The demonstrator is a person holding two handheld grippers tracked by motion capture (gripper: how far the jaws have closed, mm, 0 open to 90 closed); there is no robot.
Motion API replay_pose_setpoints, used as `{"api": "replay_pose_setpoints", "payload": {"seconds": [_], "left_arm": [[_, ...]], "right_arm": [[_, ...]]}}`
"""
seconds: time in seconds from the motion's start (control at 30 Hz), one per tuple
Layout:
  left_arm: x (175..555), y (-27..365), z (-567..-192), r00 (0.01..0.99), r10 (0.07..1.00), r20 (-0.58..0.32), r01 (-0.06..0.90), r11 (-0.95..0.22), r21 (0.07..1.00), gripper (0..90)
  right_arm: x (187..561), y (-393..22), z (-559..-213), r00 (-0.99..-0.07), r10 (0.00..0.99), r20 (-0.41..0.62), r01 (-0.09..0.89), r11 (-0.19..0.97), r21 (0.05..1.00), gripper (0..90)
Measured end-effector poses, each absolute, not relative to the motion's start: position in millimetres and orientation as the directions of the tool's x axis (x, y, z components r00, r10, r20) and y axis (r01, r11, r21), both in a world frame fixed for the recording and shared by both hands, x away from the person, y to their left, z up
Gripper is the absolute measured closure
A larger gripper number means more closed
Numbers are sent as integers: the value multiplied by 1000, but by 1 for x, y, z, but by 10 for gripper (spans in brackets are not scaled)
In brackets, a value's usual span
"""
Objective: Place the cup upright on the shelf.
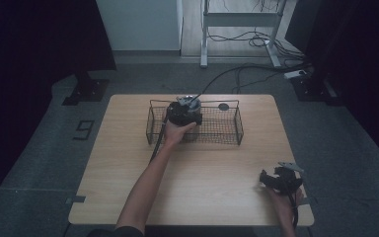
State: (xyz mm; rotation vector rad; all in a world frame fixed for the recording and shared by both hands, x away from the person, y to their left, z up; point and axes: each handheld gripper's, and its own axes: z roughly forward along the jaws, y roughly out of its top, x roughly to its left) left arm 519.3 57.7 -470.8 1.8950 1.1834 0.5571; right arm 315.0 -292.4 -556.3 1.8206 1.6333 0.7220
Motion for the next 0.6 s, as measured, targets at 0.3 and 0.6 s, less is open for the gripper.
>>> {"api": "replay_pose_setpoints", "payload": {"seconds": [0.3,0.6], "left_arm": [[513,67,-474,480,876,-42,511,-241,825,31],[508,70,-470,464,886,-17,495,-243,834,25]], "right_arm": [[315,-292,-556,103,995,13,679,-79,730,71],[315,-292,-556,103,995,13,679,-79,730,72]]}}
